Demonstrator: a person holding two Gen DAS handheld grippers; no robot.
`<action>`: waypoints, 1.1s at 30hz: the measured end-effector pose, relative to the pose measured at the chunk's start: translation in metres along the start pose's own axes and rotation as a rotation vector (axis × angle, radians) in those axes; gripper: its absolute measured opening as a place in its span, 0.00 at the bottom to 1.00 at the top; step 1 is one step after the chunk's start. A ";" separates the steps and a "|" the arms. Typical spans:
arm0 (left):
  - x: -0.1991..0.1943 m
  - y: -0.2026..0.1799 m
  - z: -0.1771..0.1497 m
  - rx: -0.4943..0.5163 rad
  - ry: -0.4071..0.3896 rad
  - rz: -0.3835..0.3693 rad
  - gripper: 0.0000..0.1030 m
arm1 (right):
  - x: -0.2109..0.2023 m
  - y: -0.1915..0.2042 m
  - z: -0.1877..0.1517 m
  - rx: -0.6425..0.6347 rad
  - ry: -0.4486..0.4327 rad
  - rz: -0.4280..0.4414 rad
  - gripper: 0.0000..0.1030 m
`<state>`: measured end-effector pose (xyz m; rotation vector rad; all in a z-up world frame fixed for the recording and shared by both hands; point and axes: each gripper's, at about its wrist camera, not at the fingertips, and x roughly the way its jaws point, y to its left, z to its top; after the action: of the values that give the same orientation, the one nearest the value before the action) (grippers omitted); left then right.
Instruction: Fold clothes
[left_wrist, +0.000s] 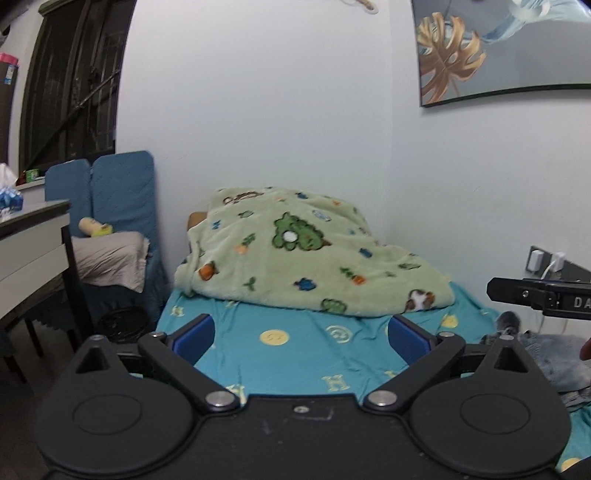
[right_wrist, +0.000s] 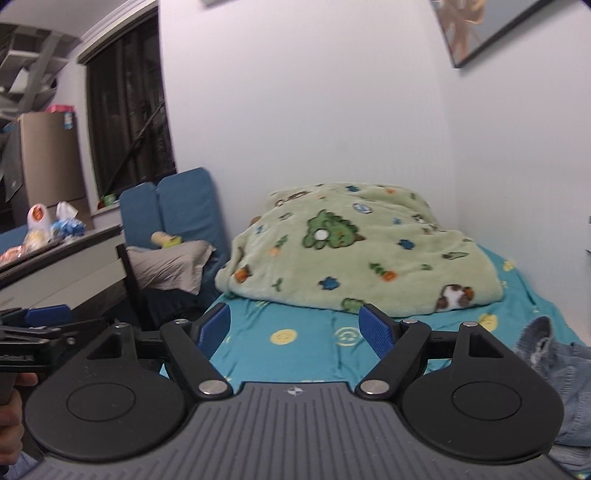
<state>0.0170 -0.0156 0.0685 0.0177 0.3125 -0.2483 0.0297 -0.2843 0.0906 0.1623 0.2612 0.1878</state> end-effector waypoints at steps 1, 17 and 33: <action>0.002 0.001 -0.004 -0.003 0.000 0.007 0.98 | 0.002 0.000 -0.002 -0.002 -0.001 -0.002 0.77; 0.038 0.018 -0.048 -0.071 0.051 0.038 0.98 | 0.034 0.006 -0.044 -0.033 -0.004 -0.021 0.78; 0.040 0.016 -0.073 -0.067 0.069 0.055 0.98 | 0.039 0.006 -0.073 -0.020 0.003 -0.044 0.85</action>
<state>0.0362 -0.0053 -0.0135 -0.0312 0.3883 -0.1829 0.0458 -0.2608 0.0132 0.1362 0.2653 0.1472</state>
